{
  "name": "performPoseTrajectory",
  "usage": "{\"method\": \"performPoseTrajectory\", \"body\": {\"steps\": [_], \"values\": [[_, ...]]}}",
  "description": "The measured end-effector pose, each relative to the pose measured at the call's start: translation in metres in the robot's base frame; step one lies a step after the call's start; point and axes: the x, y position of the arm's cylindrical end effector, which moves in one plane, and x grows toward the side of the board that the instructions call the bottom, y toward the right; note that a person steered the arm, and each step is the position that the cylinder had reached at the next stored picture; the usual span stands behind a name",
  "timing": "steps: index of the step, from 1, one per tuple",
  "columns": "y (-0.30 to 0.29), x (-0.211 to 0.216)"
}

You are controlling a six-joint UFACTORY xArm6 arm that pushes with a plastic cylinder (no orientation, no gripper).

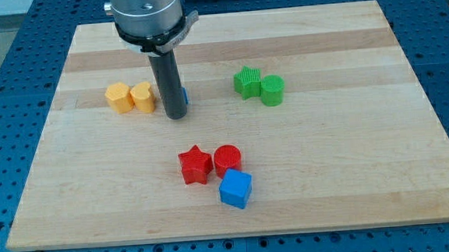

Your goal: Slide the red circle along with the blue cube diagonally top right to the red star

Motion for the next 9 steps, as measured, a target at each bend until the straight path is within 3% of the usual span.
{"method": "performPoseTrajectory", "body": {"steps": [3, 5, 6, 8, 9], "values": [[-0.020, 0.046], [-0.028, 0.133], [0.002, 0.162], [0.084, 0.175], [0.087, 0.160]]}}
